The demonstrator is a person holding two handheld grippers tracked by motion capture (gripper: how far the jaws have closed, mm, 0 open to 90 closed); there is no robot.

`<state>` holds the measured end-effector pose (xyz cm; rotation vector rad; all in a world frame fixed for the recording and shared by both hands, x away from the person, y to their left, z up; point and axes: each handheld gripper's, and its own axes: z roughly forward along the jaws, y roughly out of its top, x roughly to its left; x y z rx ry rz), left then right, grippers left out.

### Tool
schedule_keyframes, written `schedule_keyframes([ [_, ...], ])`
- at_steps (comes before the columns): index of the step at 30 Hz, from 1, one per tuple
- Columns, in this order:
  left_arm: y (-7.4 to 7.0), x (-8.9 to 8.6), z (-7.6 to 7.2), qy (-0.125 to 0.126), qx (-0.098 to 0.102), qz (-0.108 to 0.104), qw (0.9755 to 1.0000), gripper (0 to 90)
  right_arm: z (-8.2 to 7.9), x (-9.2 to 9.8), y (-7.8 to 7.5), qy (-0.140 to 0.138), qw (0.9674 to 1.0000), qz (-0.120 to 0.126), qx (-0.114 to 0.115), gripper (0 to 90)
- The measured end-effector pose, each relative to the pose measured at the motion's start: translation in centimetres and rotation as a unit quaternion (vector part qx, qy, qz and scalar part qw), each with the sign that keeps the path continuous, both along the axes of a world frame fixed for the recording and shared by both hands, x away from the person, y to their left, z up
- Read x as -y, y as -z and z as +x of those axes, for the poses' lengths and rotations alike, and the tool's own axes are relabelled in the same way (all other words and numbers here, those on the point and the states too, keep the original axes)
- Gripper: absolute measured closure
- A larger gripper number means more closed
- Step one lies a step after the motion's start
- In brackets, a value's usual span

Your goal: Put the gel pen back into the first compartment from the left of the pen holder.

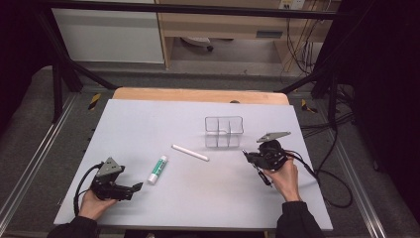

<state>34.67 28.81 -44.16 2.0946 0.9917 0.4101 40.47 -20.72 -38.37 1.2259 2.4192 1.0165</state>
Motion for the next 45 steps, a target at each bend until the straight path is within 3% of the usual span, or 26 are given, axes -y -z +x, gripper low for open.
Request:
schedule_keyframes([
  [9, 0.0, 0.0, 0.0, -0.001, -0.001, -0.001, 1.0, 5.4, -0.8, 0.5, -1.2, 0.024, 0.9975, 0.051, 0.043, 80.8],
  [17, 0.0, 0.0, 0.0, -0.001, -0.001, -0.002, 1.0, 5.4, -1.3, 0.0, -2.9, 0.037, 0.9906, 0.099, 0.087, 80.8],
  [23, 0.0, 0.0, 0.0, -0.001, -0.001, -0.001, 1.0, 5.4, -1.5, -0.4, -3.6, 0.048, 0.9831, 0.13, 0.12, 80.8],
  [29, 0.0, 0.0, 0.0, -0.001, -0.001, -0.001, 1.0, 5.4, -1.5, -0.7, -4.3, 0.062, 0.9715, 0.167, 0.156, 80.8],
  [32, 0.0, 0.0, 0.0, -0.001, -0.001, -0.002, 1.0, 5.5, -1.4, -0.9, -4.7, 0.066, 0.9672, 0.177, 0.17, 80.8],
  [40, 0.0, 0.0, 0.0, -0.001, -0.002, -0.002, 1.0, 5.4, -0.8, -1.8, -5.5, 0.077, 0.96, 0.188, 0.192, 80.8],
  [45, 0.0, 0.0, 0.0, 0.0, -0.002, -0.002, 1.0, 5.5, -0.3, -2.4, -6.1, 0.088, 0.9515, 0.206, 0.211, 80.8],
])
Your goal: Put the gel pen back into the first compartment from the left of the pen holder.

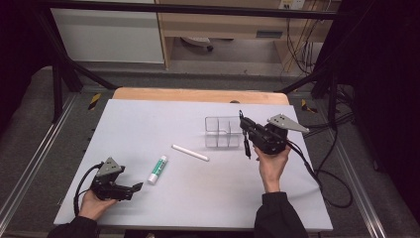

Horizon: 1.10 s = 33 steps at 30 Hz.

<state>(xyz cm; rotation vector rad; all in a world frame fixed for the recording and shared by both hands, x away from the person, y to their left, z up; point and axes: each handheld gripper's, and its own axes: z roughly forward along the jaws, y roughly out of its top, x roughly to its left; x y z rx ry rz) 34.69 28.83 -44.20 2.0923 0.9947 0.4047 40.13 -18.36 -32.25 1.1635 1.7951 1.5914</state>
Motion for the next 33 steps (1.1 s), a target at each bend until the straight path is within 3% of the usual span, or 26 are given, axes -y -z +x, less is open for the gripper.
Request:
schedule_keyframes([
  [5, 0.0, 0.0, 0.0, 0.0, 0.0, -0.001, 1.0, 5.4, 0.8, -0.9, -0.5, 0.006, 0.9998, 0.016, 0.012, 80.8],
  [33, 0.0, -0.1, 0.0, -0.002, -0.001, -0.005, 1.0, 5.4, 7.1, -6.0, -1.6, 0.007, 0.999, 0.027, 0.036, 80.8],
])
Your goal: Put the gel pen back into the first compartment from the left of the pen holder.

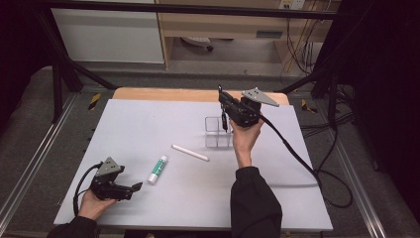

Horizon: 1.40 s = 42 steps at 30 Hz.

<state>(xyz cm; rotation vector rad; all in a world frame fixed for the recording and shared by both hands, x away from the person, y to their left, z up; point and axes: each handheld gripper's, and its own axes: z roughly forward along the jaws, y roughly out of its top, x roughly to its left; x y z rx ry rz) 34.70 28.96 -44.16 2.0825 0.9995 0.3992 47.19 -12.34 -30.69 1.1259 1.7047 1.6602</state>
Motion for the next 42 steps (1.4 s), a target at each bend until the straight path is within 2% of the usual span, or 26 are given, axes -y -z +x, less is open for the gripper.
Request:
schedule_keyframes([
  [11, 0.0, -0.1, 0.0, -0.001, -0.001, -0.002, 1.0, 5.4, 2.3, -1.7, 0.8, -0.002, 1.0, -0.005, 0.0, 80.7],
  [24, 0.1, -0.1, 0.0, 0.0, -0.004, -0.004, 1.0, 5.4, 4.4, -2.8, 2.9, -0.002, 0.9997, -0.016, -0.019, 80.8],
  [33, 0.1, -0.1, 0.0, 0.0, -0.004, -0.004, 1.0, 5.4, 5.2, -3.3, 4.0, -0.008, 0.9992, -0.024, -0.031, 80.8],
  [41, 0.0, -0.1, 0.0, 0.001, -0.004, -0.005, 1.0, 5.4, 4.9, -3.7, 5.0, -0.009, 0.9983, -0.043, -0.037, 80.7],
  [42, 0.0, -0.1, 0.0, 0.001, -0.003, -0.006, 1.0, 5.4, 4.9, -3.7, 5.1, -0.01, 0.9984, -0.04, -0.038, 80.7],
])
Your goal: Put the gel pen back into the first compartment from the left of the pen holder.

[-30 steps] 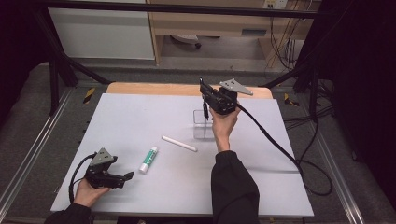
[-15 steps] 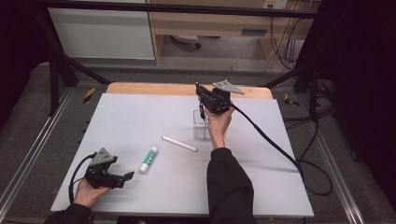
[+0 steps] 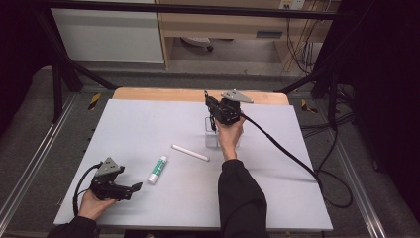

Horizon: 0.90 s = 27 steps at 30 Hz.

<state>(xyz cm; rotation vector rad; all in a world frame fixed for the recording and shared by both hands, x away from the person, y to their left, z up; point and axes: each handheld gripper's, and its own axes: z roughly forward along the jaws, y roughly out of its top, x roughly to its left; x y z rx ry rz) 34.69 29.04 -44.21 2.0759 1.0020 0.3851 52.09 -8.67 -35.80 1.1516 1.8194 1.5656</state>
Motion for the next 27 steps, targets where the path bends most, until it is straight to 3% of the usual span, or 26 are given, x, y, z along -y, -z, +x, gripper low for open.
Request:
schedule_keyframes([
  [9, 0.1, 0.0, 0.1, 0.001, -0.002, 0.003, 1.0, 5.4, -0.3, 0.6, 1.7, -0.002, 0.9999, 0.002, -0.013, 80.6],
  [19, 0.1, 0.1, 0.0, 0.002, -0.002, 0.003, 1.0, 5.4, -0.7, 0.7, 2.8, -0.013, 0.9991, -0.027, -0.031, 78.7],
  [27, 0.0, 0.1, 0.0, 0.001, -0.002, 0.003, 1.0, 5.4, -1.8, 1.8, 1.6, -0.048, 0.9975, -0.023, -0.047, 57.4],
])
